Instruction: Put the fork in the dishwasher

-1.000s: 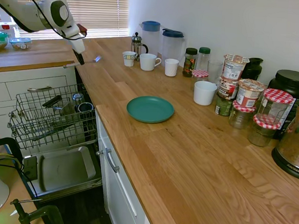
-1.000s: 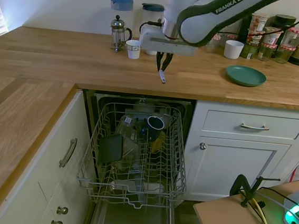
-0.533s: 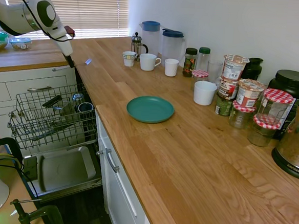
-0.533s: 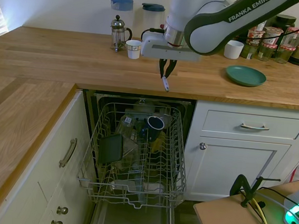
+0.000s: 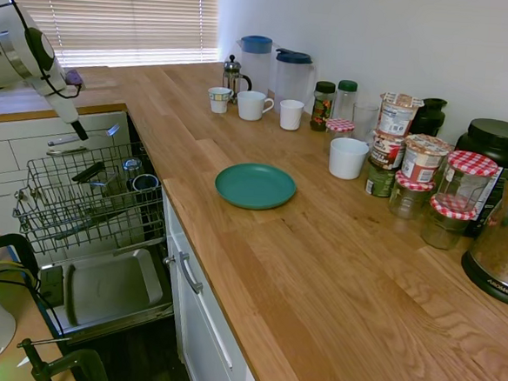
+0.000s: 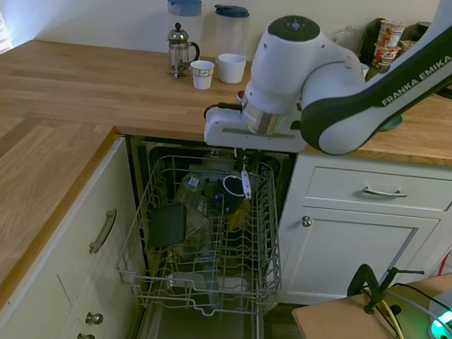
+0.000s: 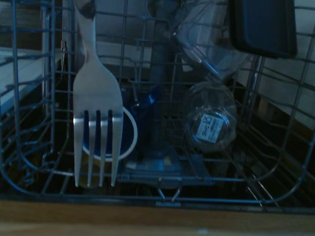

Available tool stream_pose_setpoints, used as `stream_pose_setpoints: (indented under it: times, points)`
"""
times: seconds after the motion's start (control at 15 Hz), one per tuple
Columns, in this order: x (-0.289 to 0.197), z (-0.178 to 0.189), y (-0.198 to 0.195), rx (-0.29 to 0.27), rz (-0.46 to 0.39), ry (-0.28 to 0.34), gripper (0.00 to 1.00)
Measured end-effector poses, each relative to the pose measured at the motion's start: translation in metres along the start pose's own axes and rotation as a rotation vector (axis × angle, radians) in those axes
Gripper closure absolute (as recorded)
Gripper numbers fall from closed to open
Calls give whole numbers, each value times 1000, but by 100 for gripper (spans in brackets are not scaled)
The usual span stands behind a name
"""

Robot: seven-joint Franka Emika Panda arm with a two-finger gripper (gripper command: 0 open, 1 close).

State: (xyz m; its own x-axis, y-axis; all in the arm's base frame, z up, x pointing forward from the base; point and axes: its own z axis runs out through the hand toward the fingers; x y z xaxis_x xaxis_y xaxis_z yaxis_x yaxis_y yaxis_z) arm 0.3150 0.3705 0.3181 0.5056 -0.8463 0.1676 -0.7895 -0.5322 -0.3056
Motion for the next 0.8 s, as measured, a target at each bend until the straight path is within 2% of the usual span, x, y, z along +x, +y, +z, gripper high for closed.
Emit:
stream_pose_setpoints:
  times: [0.33,0.8]
  points:
    - [-26,58,32,-42,-22,-37,100]
    - [-36,135,56,-87,0,-72,100]
